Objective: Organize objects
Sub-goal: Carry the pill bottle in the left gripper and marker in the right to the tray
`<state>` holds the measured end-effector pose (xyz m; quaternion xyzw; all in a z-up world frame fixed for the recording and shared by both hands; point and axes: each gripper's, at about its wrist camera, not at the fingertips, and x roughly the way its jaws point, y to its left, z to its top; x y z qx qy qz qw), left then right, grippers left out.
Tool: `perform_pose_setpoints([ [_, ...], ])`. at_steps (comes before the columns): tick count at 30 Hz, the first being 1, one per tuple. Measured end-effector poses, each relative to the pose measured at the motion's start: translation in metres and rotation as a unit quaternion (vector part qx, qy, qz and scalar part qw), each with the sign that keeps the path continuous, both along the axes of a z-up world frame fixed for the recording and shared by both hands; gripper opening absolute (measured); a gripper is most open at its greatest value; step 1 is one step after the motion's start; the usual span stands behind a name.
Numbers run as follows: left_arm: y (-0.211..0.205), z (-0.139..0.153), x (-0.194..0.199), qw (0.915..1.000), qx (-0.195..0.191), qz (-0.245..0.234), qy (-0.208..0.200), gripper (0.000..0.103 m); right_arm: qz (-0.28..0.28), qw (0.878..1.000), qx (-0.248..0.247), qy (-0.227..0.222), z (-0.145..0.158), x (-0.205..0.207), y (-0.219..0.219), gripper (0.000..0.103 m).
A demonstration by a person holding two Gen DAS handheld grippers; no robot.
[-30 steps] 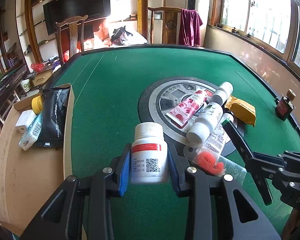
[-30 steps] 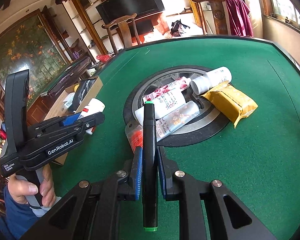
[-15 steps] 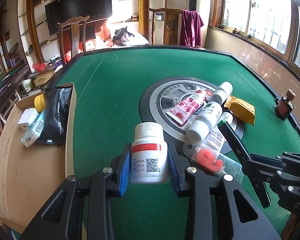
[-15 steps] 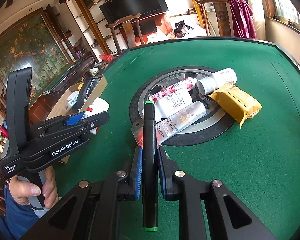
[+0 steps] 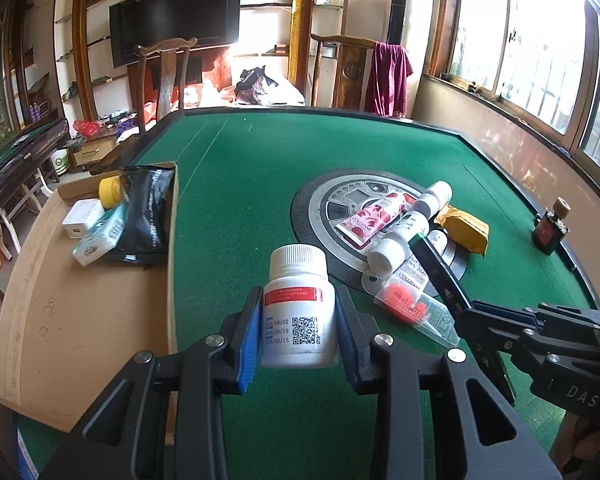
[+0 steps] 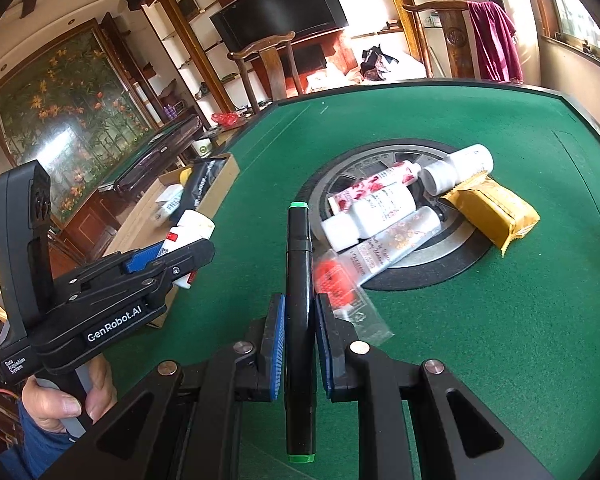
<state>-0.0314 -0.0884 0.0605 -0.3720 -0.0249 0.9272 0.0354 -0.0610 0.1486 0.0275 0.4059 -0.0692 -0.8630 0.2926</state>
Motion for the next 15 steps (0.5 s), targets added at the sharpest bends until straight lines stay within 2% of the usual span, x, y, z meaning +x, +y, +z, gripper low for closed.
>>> perform_pose_setpoints([
  [6,-0.022,0.012,0.014,0.9998,0.007,0.013,0.013,0.033,0.013,1.0,-0.007,0.002,0.006,0.005,-0.021,0.016],
  [15,-0.068,0.027,0.027,0.9983,0.022,0.045,0.028,0.033,0.053,0.999,-0.003,0.01,0.022,0.008,-0.074,0.016],
])
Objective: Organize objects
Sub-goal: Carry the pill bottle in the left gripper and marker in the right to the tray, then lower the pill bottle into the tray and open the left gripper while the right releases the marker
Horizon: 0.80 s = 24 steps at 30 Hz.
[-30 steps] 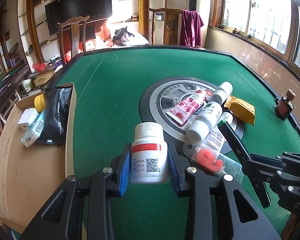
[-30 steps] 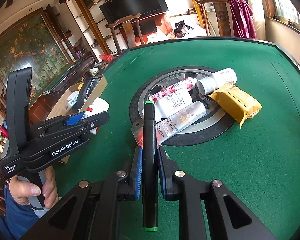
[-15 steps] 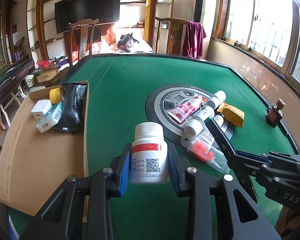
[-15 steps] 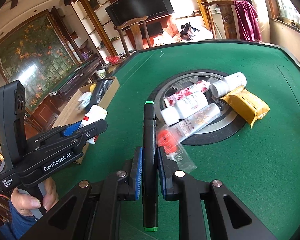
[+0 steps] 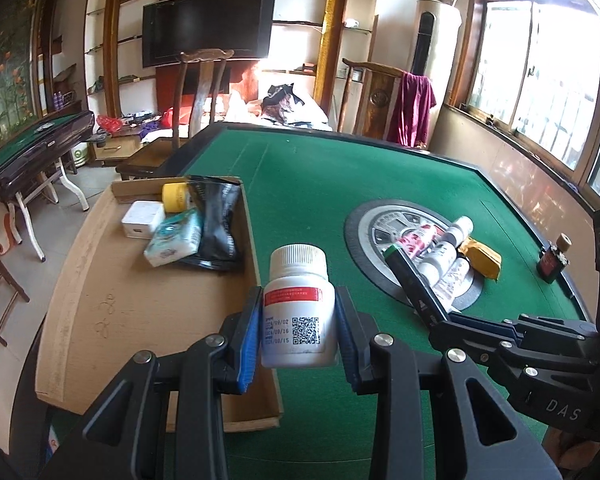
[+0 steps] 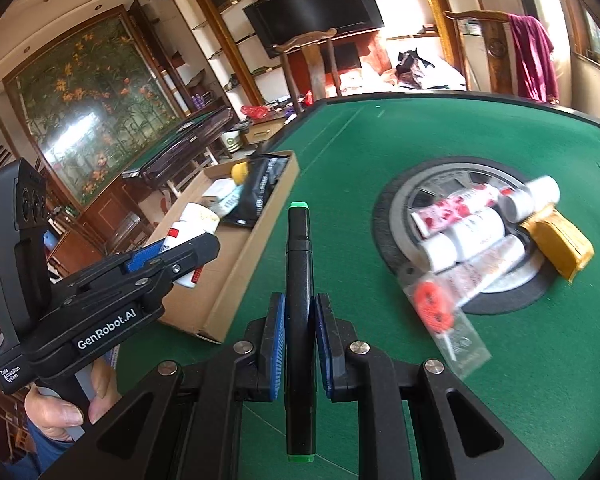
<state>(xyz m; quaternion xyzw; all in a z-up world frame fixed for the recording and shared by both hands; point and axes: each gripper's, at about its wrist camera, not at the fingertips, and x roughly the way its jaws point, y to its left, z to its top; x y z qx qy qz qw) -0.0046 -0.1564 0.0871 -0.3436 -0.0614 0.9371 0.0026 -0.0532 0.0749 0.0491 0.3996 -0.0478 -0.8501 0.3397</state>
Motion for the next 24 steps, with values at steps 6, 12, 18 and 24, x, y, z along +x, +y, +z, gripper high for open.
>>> perform_pose_setpoints([
  [6,-0.044,0.004,0.005,0.9995,0.009,0.029,0.001,0.033,0.027,1.0,0.004,0.012,0.014,-0.002,-0.043,0.016],
  [12,-0.095,-0.002,0.0,0.9978,0.006,0.062,-0.022,0.033,0.053,0.999,0.004,-0.005,0.012,-0.016,-0.084,0.016],
  [18,-0.141,-0.015,-0.016,0.9942,0.007,0.089,-0.061,0.033,0.079,0.996,0.016,-0.034,-0.003,-0.032,-0.127,0.016],
  [24,-0.163,-0.03,-0.039,0.9915,0.017,0.084,-0.099,0.033,0.091,0.994,0.03,-0.059,-0.017,-0.043,-0.167,0.017],
])
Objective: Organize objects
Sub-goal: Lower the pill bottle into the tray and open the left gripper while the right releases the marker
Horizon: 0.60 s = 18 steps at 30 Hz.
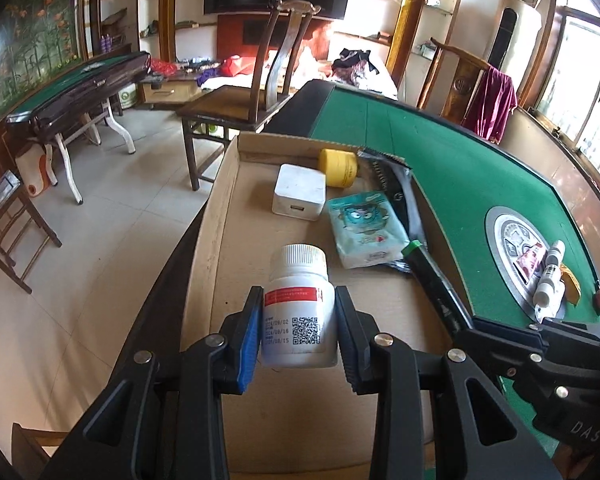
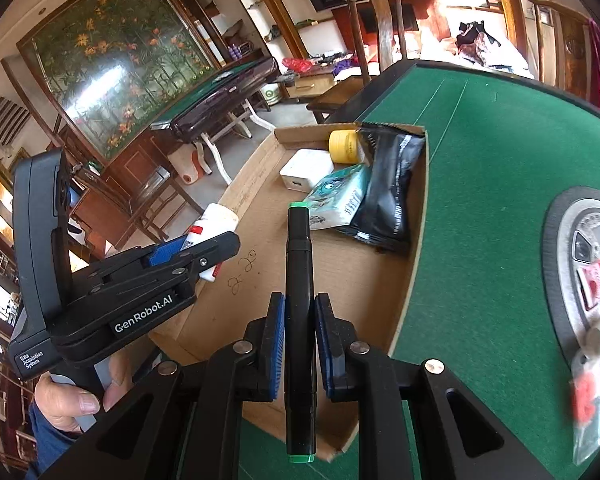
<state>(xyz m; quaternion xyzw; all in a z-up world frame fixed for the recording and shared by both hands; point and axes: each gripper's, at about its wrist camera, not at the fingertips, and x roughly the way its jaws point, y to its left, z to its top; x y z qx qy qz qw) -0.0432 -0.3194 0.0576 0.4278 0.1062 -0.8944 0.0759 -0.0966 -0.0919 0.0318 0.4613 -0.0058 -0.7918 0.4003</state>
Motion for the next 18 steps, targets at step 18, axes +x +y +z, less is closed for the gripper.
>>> perform_pose_setpoints([
  [18,-0.025,-0.022,-0.037,0.9989,0.018,-0.001,-0.043,0.033,-0.004,0.999,0.032,-0.042,-0.03,-0.03,-0.054,0.017],
])
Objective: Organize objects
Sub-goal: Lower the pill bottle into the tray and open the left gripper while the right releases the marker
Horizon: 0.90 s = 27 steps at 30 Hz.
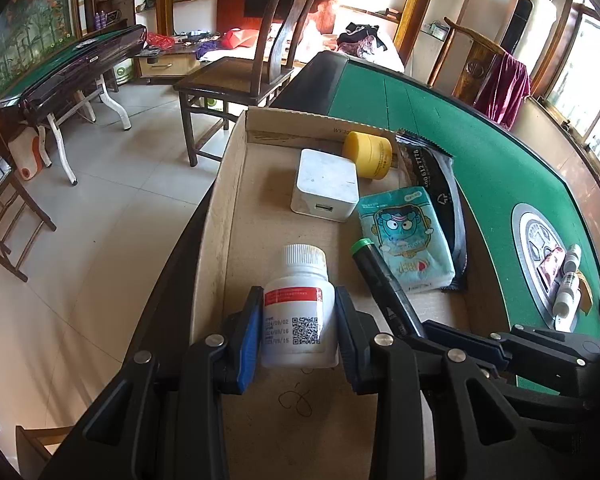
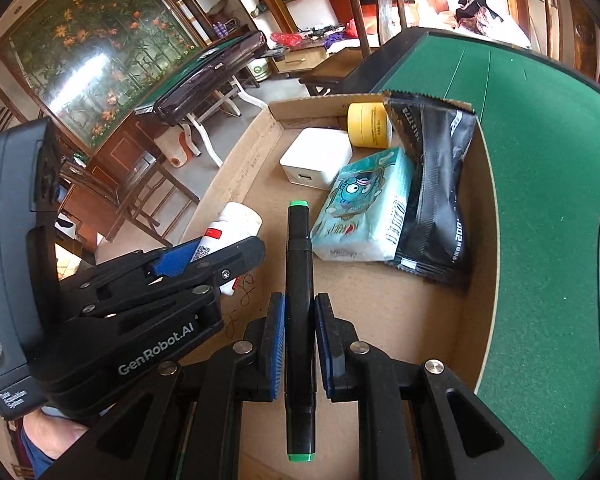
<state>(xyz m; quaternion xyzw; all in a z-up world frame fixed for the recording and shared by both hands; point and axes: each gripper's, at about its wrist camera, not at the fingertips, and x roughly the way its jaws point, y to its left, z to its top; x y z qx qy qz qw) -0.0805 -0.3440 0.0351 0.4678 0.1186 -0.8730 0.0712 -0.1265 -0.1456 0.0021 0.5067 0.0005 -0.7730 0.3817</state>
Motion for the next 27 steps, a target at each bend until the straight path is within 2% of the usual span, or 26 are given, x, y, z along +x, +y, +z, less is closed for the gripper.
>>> perform_pose_setpoints([
  [11,-0.011,-0.003,-0.017,0.9999,0.002,0.002,-0.015,0.033,-0.01,1.0,0.001,-0.007,-0.007,-0.008,0.001,0.017],
  [19,-0.014,-0.006,-0.026,0.999,0.039,0.004,-0.023,0.033,-0.013,1.0,-0.007,-0.011,-0.009,-0.011,0.001,0.017],
  [27,-0.011,-0.006,-0.028,0.9989,0.042,0.001,-0.022,0.034,-0.008,1.0,-0.011,-0.013,-0.01,-0.01,0.006,0.018],
])
